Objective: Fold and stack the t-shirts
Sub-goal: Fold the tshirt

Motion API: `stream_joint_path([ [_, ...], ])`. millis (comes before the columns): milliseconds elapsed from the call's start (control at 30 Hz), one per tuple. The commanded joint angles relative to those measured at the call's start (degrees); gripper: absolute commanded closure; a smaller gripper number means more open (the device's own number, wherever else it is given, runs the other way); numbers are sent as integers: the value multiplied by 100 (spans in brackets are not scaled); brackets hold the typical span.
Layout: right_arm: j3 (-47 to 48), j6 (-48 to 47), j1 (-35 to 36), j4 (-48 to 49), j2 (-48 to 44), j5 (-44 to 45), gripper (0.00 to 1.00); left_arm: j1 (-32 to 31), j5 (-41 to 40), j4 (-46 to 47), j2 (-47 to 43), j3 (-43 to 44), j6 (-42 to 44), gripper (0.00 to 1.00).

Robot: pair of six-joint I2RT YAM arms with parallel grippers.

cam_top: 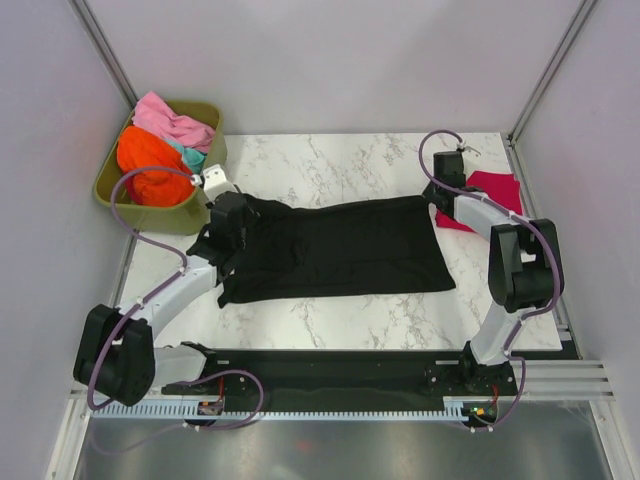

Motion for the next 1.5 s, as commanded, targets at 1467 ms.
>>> stream_joint_path([
  [1467,-1969,169,51,759,-1412,213,96,-248,-681,-1576,-1299,-981,-767,98],
])
